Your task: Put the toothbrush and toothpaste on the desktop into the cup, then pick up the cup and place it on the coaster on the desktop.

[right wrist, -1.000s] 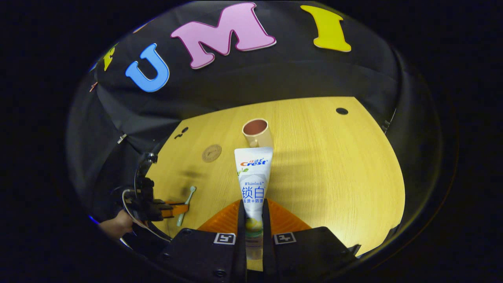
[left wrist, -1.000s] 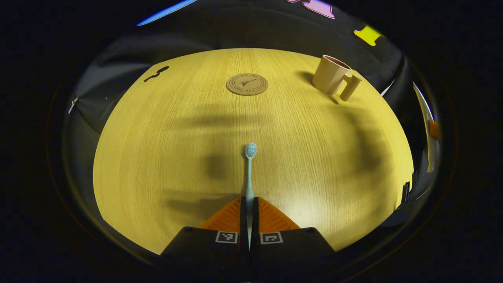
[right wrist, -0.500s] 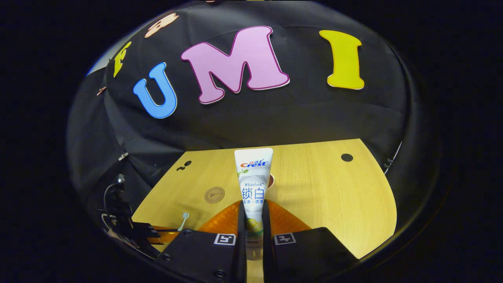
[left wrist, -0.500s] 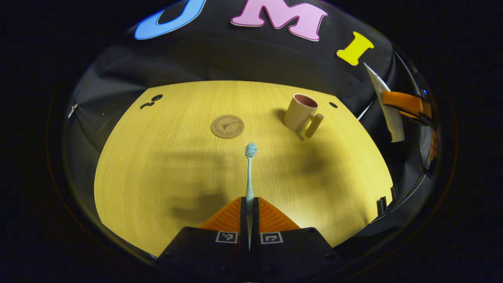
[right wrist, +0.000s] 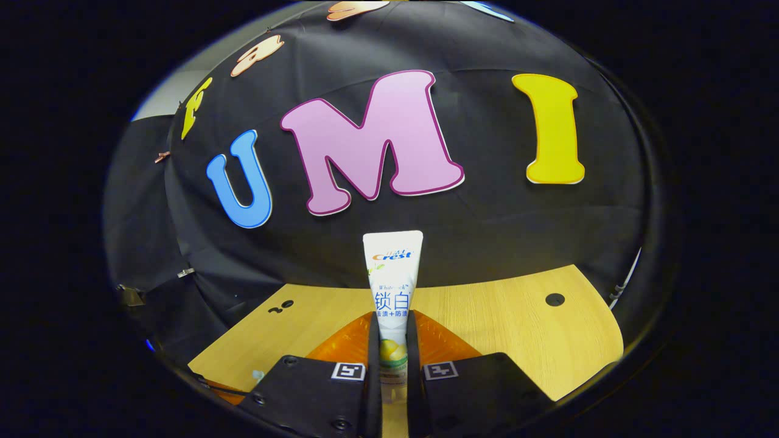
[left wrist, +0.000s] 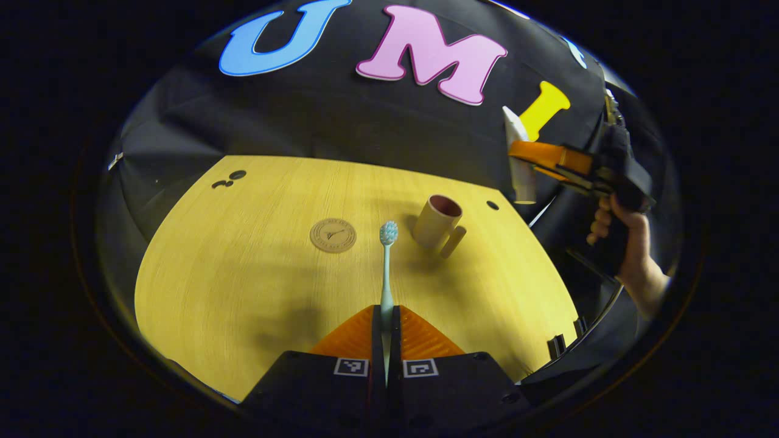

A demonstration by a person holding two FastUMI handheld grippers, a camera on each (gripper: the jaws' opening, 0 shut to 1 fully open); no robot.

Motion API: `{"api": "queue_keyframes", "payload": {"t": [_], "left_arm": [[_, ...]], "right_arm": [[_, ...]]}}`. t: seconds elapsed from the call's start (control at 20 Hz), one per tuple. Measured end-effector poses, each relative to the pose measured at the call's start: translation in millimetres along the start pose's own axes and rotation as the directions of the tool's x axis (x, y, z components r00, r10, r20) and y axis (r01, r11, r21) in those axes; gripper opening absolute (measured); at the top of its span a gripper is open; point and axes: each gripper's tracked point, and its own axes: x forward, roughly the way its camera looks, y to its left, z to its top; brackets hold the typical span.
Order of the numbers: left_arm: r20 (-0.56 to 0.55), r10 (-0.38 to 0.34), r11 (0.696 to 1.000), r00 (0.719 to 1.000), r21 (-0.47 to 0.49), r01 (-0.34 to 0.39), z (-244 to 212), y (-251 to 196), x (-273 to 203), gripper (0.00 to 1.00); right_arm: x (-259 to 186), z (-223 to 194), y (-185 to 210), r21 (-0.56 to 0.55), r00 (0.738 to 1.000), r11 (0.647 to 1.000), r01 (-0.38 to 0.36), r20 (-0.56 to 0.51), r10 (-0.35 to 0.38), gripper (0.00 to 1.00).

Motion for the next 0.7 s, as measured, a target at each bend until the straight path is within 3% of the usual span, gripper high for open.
{"api": "queue_keyframes", "payload": {"t": [0.2, 0.4, 0.7], "left_arm": [[0.092, -0.03, 0.999, 0.995, 0.015, 0.028, 16, -18, -10, 0.07], [0.098, -0.076, 0.997, 0.992, 0.006, 0.076, 20, -43, -7, 0.06], [0.082, -0.082, 0.997, 0.993, 0.0, 0.082, 30, -60, 17, 0.06]], "right_arm": [[44, 3, -8, 0.044, 0.997, 0.999, -0.008, 0.077, 0.005, 0.2], [81, -4, -15, 0.034, 0.991, 0.999, -0.007, 0.133, 0.003, 0.2], [113, -58, -22, 0.073, 0.998, 0.997, 0.001, 0.059, -0.005, 0.2]]}}
